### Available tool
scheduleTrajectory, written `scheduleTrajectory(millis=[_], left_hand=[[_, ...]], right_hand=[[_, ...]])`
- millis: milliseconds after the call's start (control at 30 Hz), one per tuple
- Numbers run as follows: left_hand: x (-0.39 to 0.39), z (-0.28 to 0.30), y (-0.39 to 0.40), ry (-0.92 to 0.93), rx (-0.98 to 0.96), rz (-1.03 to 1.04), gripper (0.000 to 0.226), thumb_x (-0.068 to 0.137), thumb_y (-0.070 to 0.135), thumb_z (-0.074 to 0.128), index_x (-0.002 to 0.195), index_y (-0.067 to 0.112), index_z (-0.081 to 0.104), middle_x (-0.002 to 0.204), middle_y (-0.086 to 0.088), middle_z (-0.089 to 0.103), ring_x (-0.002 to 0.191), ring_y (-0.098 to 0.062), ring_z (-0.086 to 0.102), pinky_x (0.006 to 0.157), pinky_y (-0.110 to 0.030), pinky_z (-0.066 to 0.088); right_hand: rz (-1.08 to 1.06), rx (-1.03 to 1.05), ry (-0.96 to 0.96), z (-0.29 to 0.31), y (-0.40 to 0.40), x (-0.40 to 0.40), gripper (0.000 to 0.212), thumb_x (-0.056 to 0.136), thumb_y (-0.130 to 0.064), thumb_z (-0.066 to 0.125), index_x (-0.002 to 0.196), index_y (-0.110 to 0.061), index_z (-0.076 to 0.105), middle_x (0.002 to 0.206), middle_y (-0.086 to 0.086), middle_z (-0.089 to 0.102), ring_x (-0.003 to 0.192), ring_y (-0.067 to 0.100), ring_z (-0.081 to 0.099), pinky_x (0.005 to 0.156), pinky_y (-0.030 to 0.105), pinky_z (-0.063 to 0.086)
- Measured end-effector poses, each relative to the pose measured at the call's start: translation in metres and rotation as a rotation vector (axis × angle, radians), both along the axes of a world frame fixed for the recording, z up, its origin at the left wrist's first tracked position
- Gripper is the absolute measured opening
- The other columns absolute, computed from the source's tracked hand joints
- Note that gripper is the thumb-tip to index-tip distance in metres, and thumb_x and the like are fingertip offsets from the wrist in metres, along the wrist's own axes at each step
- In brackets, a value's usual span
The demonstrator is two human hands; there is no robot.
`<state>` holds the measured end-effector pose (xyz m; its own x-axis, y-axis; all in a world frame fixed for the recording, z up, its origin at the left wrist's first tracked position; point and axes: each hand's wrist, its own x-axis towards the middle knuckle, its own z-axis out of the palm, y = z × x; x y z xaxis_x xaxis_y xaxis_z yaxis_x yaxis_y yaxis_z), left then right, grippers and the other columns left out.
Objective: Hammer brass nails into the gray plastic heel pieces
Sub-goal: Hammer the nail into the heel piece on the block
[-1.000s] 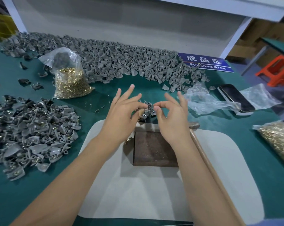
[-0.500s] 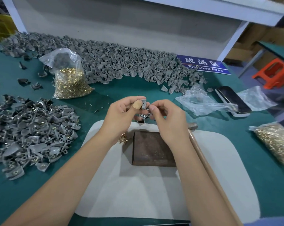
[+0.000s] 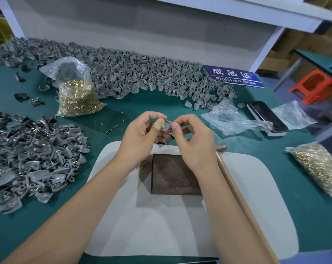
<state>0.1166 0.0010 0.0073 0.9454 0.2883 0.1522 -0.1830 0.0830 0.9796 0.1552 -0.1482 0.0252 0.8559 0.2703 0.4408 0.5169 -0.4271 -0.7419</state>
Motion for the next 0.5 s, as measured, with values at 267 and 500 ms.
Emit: scheduleTrajectory(millis=[267,500], left_hand=[[0.0009,-0.0045,0.0007,-0.022,0.138,-0.060,0.023,0.096,0.019,0.069,0.119,0.016,0.073,0.103,0.000,0.078,0.093,-0.010,0.074,0.079,-0.023,0.059],[0.0015,-0.0068,0.0027,-0.019,0.181,-0.010,0.014,0.096,0.009,0.069,0.110,0.013,0.068,0.089,-0.001,0.078,0.081,-0.013,0.074,0.078,-0.038,0.062]], right_hand=[[0.017,0.019,0.003,-0.0022,-0.0012,0.0024,0.005,0.099,-0.019,0.065,0.099,-0.021,0.069,0.093,-0.011,0.070,0.090,0.010,0.067,0.083,0.042,0.055],[-0.003,-0.030,-0.094,0.0000,-0.0012,0.0016,0.005,0.097,-0.016,0.067,0.097,-0.021,0.071,0.097,-0.008,0.064,0.087,0.008,0.061,0.080,0.036,0.052]])
